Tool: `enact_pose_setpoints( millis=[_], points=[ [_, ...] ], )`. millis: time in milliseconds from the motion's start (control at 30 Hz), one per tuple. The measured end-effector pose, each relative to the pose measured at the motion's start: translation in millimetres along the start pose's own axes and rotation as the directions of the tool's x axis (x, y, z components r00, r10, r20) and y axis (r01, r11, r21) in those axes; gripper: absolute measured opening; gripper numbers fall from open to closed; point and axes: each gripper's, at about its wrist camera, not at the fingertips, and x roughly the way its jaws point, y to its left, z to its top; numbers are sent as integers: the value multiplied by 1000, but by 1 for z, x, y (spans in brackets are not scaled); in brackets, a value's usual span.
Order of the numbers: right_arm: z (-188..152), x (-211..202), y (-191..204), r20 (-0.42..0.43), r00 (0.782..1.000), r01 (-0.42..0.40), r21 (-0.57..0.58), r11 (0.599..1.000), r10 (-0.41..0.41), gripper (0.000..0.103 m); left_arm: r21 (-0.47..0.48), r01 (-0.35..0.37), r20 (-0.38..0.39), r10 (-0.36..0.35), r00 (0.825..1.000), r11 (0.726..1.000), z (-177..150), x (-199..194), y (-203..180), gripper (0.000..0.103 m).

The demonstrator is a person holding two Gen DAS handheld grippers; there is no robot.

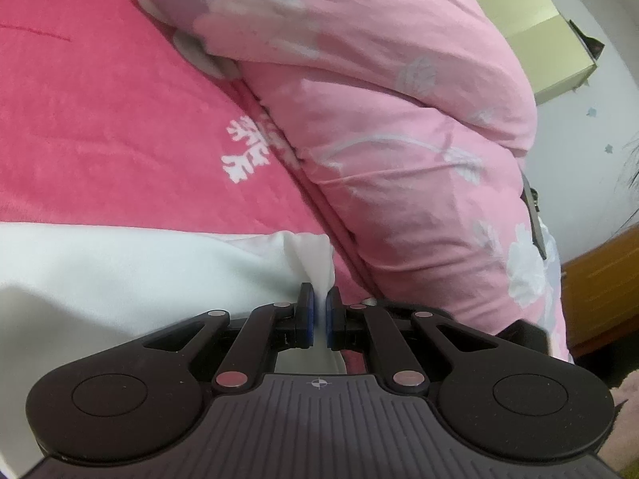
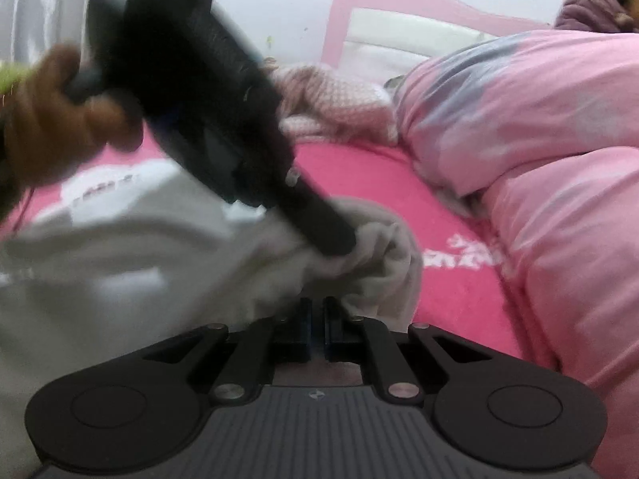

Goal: Fold clothes
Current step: 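Hold the folded hem down with both closed grippers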

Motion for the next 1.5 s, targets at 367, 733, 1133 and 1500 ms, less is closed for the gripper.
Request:
enact_pose_setpoints(
  millis=[367,733,1133,1500],
  points=[
    [-8,-4,-24,26,998,-63,189,980,59,11,-32,19,4,-19,1000,999,0,1,4,4],
    [-4,-37,-38,79,996,-67,255,965,48,11,-46,19,2,-18,1000,999,1,2,6,4],
    [-10,-11,-56,69,986,-164,423,891,149,22,-49,26,5,-26,1000,998,1,1,6,5],
    [-2,-47,-41,62,990,-141,243,960,130,19,-43,32,6,-32,999,999,2,-1,5,5]
  ],
)
